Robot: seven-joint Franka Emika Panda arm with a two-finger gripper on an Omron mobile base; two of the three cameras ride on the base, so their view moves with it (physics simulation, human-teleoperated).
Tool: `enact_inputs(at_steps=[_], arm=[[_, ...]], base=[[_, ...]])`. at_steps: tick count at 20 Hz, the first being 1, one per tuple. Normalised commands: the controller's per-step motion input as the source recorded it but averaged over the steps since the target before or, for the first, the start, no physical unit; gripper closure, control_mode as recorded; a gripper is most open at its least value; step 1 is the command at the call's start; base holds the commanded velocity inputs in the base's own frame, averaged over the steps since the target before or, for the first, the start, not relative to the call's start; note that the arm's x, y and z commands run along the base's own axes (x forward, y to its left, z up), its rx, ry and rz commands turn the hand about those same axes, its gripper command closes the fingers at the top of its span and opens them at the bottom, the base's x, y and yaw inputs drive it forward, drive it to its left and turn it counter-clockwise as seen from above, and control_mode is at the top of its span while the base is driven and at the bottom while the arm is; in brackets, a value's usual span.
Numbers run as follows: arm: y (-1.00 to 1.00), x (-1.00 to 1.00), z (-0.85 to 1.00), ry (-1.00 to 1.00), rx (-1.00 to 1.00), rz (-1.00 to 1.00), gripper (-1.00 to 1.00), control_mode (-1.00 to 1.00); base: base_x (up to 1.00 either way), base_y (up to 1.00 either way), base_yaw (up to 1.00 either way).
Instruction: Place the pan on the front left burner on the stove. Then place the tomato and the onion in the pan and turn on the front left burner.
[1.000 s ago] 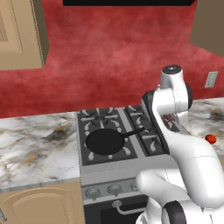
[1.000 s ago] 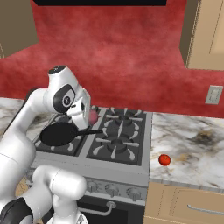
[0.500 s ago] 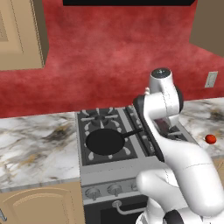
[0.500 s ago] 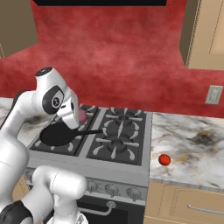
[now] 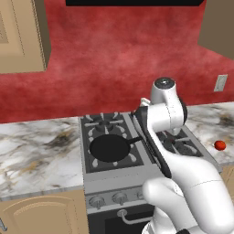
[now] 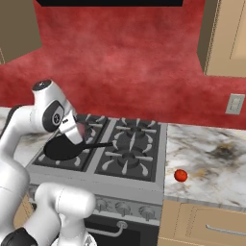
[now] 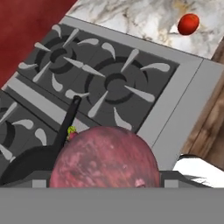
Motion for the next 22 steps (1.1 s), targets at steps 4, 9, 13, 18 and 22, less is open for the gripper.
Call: enact_inputs(at_steps=[4, 9, 13, 18, 22], arm=[[0.42, 0.00, -0.20, 0.00, -0.02, 0.20, 1.00, -1.00], [0.45, 0.00, -0.21, 0.03, -0.02, 0.17, 1.00, -1.00], [0.40, 0.02, -0.24, 0.02, -0.02, 0.16, 1.00, -1.00], [0.39, 0.08, -0.27, 0.02, -0.03, 0.15, 1.00, -1.00], [0.30, 0.17, -0.20, 0.01, -0.01, 0.13, 1.00, -1.00]], base=[[0.00, 0.00, 0.00], [0.00, 0.00, 0.00], [0.00, 0.00, 0.00], [0.00, 0.00, 0.00], [0.00, 0.00, 0.00]])
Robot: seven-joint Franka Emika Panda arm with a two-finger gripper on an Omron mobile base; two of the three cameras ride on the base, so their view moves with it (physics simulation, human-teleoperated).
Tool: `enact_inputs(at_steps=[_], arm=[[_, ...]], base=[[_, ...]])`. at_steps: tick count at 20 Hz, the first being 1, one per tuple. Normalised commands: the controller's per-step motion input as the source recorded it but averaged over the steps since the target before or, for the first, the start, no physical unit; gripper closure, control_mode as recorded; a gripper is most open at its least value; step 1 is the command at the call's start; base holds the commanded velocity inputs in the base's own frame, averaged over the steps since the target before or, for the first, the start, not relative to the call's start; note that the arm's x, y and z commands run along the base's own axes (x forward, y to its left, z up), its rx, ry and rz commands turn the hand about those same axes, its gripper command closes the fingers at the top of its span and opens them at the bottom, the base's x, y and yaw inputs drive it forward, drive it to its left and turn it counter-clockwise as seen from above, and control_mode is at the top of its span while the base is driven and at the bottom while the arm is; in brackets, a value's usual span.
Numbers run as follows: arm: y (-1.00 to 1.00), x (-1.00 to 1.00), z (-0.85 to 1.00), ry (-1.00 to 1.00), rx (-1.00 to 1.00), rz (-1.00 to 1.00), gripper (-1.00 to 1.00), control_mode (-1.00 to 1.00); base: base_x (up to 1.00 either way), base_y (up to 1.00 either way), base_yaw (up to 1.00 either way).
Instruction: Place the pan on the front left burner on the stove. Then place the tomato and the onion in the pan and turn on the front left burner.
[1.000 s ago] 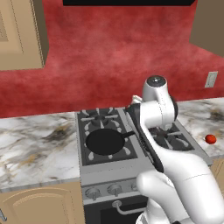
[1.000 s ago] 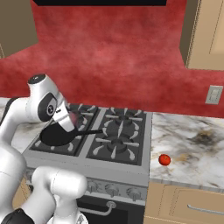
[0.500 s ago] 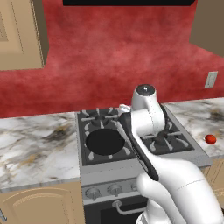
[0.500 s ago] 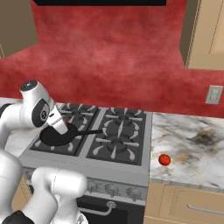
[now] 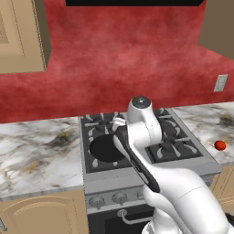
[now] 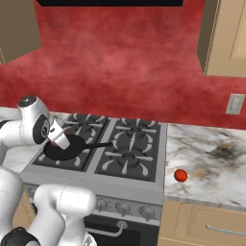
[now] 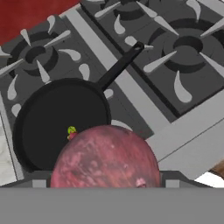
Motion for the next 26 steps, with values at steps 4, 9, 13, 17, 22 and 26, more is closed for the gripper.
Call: enact_inputs(at_steps=[4, 9, 13, 17, 22, 26], arm=[[0.17, 0.24, -0.12, 0.01, 0.00, 0.10, 1.00, -1.00], [0.15, 0.31, -0.10, 0.03, 0.00, 0.07, 1.00, -1.00], [0.20, 0.28, -0.12, 0.04, -0.02, 0.06, 1.00, -1.00], [0.23, 0.26, -0.20, 0.06, -0.04, 0.05, 1.00, -1.00], [0.20, 0.25, -0.19, 0.06, -0.03, 0.05, 1.00, -1.00], [0.14, 0.19, -0.21, 0.02, -0.03, 0.05, 1.00, -1.00]], base=[[0.00, 0.00, 0.00], [0.00, 0.00, 0.00], [0.00, 0.00, 0.00], [0.00, 0.00, 0.00], [0.00, 0.00, 0.00], [0.00, 0.00, 0.00]])
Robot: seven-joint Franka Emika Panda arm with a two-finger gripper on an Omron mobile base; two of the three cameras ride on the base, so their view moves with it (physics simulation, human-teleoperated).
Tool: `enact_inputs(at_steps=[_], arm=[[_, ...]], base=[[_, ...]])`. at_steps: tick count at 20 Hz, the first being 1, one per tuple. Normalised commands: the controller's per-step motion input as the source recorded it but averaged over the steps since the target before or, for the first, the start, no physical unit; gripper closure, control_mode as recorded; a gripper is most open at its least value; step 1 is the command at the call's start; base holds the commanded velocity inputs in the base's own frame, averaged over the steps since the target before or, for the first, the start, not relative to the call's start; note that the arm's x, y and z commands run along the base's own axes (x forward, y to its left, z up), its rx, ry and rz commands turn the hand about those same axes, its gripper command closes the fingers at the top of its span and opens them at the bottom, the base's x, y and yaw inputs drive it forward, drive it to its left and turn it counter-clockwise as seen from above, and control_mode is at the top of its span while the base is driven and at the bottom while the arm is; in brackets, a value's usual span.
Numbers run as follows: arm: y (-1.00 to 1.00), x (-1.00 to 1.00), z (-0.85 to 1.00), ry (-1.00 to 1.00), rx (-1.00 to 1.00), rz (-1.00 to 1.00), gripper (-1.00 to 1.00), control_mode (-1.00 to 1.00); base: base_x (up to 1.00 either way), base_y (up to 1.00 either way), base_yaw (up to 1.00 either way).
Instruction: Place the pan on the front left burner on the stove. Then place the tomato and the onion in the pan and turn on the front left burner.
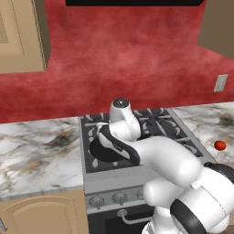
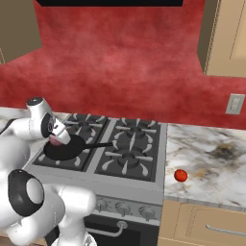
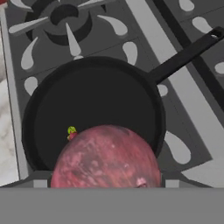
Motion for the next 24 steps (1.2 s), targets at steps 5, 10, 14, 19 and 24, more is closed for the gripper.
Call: enact_inputs(at_steps=[5, 10, 14, 19, 24], arm=[[0.07, 0.19, -0.23, 0.02, -0.01, 0.06, 1.00, -1.00], [0.05, 0.24, -0.27, 0.01, 0.00, 0.07, 1.00, -1.00], [0.09, 0.23, -0.26, 0.00, 0.00, 0.06, 1.00, -1.00], [0.11, 0.20, -0.26, 0.00, 0.00, 0.06, 1.00, -1.00], [0.09, 0.22, -0.21, 0.00, 0.00, 0.06, 1.00, -1.00]], base=[[0.00, 0.00, 0.00], [0.00, 0.00, 0.00], [0.00, 0.00, 0.00], [0.00, 0.00, 0.00], [0.00, 0.00, 0.00]])
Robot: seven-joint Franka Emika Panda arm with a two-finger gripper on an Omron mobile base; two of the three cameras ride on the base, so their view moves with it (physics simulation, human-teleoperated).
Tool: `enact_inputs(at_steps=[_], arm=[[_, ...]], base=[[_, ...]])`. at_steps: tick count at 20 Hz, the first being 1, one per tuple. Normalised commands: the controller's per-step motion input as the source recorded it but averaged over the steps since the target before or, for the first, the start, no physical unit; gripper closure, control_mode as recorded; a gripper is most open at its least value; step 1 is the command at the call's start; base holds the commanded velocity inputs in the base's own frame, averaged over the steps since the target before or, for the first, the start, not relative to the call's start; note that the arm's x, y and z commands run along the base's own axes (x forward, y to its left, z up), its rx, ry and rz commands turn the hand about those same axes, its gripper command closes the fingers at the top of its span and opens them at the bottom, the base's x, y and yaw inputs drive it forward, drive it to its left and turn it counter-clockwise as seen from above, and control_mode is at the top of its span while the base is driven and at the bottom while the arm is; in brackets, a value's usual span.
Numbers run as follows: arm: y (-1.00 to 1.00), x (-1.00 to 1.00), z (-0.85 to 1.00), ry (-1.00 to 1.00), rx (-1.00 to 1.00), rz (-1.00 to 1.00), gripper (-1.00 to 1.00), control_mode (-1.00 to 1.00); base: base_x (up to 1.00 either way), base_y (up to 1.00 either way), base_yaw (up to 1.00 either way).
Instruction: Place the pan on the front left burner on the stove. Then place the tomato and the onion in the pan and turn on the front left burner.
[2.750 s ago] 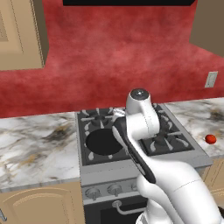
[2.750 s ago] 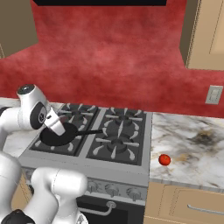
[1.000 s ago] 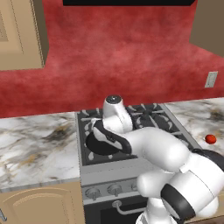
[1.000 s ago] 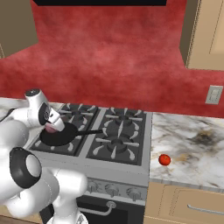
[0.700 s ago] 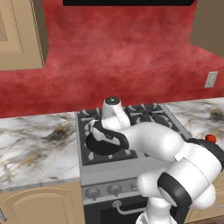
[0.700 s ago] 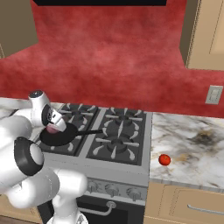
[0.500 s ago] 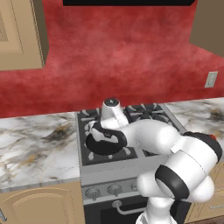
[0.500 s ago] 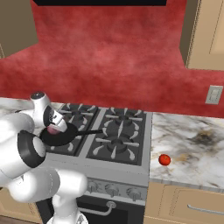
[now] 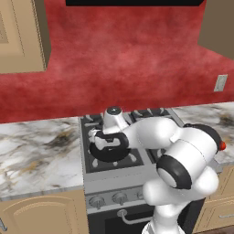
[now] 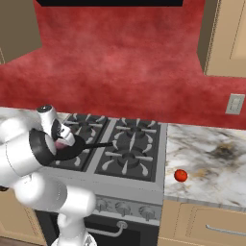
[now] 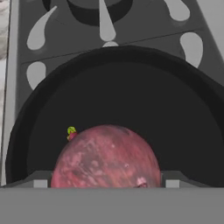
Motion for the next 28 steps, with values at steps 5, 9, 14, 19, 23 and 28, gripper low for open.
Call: enact_inputs(at_steps=[5, 9, 14, 19, 23, 28], arm=[[0.11, 0.19, -0.21, 0.00, 0.00, 0.05, 1.00, -1.00], [0.10, 0.15, -0.20, 0.00, 0.00, 0.05, 1.00, -1.00], [0.09, 0.06, -0.17, 0.00, -0.01, 0.05, -1.00, -1.00], [0.02, -0.02, -0.03, -0.01, 0.00, 0.05, -1.00, -1.00], [0.00, -0.17, 0.10, -0.08, 0.00, 0.04, -1.00, -1.00], [0.00, -0.22, 0.25, -0.17, 0.00, 0.01, -1.00, -1.00]], base=[[0.00, 0.00, 0.00], [0.00, 0.00, 0.00], [0.00, 0.00, 0.00], [0.00, 0.00, 0.00], [0.00, 0.00, 0.00], [0.00, 0.00, 0.00]])
